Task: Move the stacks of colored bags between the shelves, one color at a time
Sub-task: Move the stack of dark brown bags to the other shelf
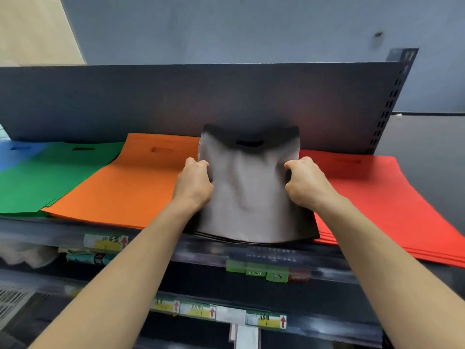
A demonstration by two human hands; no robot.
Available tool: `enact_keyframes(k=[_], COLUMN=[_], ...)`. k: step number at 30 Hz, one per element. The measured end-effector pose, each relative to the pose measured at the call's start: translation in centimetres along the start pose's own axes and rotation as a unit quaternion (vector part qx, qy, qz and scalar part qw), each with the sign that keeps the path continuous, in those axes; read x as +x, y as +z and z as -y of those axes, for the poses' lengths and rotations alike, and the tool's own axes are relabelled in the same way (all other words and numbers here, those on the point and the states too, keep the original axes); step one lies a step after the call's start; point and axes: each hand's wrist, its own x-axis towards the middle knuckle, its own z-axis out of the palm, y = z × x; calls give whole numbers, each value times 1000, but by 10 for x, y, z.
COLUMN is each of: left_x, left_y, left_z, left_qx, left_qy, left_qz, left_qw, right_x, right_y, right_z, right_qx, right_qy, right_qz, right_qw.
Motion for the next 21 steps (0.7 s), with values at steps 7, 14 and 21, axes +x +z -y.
enact_keyframes(k=[7, 14, 21], left_x=[29, 35, -8], left_y=[13, 3, 0], left_z=[29, 8, -79], left_qx=[83, 63, -139], left_qy=[52, 189, 399], left_qz=[66, -5, -63], left_qw=[993, 980, 904], right_x=[7, -12, -74], right_y=[22, 10, -35], right_z=[17, 38, 15], right_qx=[-56, -103, -135], right_qy=[70, 59, 61], right_qz=[-34, -132, -237], right_qw=[995, 984, 960])
